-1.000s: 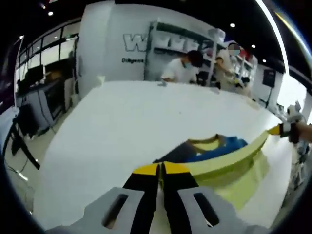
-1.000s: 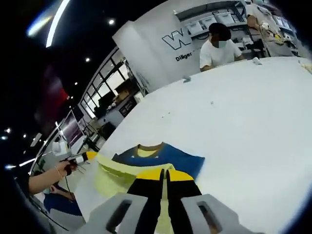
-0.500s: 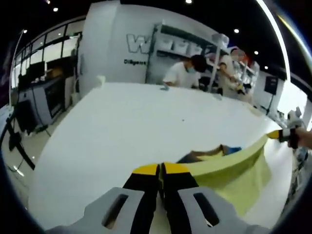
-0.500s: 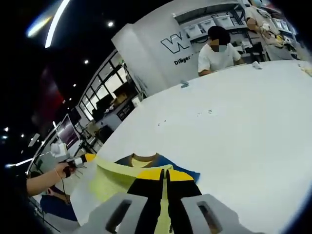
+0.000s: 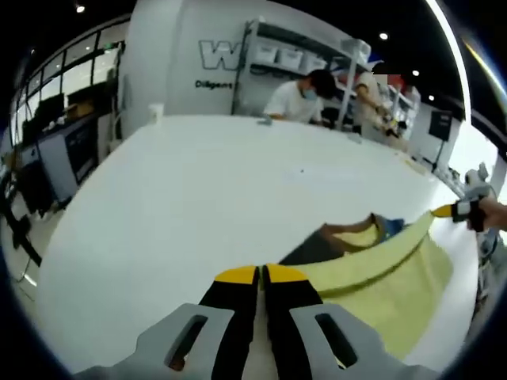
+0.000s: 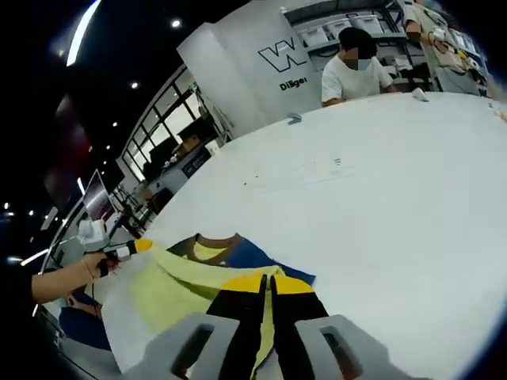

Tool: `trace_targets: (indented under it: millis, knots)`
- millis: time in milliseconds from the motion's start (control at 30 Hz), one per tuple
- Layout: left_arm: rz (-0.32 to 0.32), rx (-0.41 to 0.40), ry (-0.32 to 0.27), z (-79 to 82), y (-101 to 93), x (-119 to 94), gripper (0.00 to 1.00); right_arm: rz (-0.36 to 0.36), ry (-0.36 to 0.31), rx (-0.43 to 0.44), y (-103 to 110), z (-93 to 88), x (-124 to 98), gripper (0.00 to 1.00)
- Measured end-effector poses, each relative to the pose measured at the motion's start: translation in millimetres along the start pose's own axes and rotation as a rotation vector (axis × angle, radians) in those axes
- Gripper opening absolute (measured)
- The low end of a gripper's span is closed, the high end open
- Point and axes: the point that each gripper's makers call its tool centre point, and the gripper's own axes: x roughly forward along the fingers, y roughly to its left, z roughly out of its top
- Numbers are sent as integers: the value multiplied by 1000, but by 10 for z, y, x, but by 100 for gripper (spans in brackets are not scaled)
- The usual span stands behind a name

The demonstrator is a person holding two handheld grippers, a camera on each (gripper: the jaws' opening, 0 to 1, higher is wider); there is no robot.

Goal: Fold the garment on the visible template until the final outline fits inside the template.

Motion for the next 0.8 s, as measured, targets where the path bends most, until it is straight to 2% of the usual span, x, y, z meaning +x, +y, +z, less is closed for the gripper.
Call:
trace_targets:
  millis: [67,100,167,233,267,400,567,600,667,700,733,800]
  knots:
    - [19,88,-20,51,45,-35,1,-30,9,-91,-30,-28,-39,0]
    - [3,85,-14,45,1,-44,4,-29,19,-112,-22,-44,-50,0]
    - [-20,121,-23,61,-26,-59,14,-51,25,-151,-98,-31,-65,5]
    - [-53,167,-30,56,-70,-74,23,-44,35,-185,-65,-66,-75,10]
    - [-76,206,1,-14,-108,-99,25,-47,51,-210,-63,-101,-76,11]
    - [-115,306,82,-189,-153,-87,26,-57,96,-291,-95,-164,-57,16]
    - [-146,367,154,-320,-121,-36,26,-42,153,-350,-90,-229,44,19]
    - [-141,388,177,-354,-102,32,26,-44,181,-375,-116,-286,112,19]
    - [-140,391,183,-360,-111,73,26,-46,186,-375,-125,-295,143,19]
    - [-138,384,178,-313,-114,133,25,-45,184,-373,-27,-283,140,19]
    - [-136,380,176,-291,-108,153,25,-46,183,-370,-28,-276,146,18]
    - [-129,369,160,-224,-95,206,25,-59,152,-323,-53,-208,148,18]
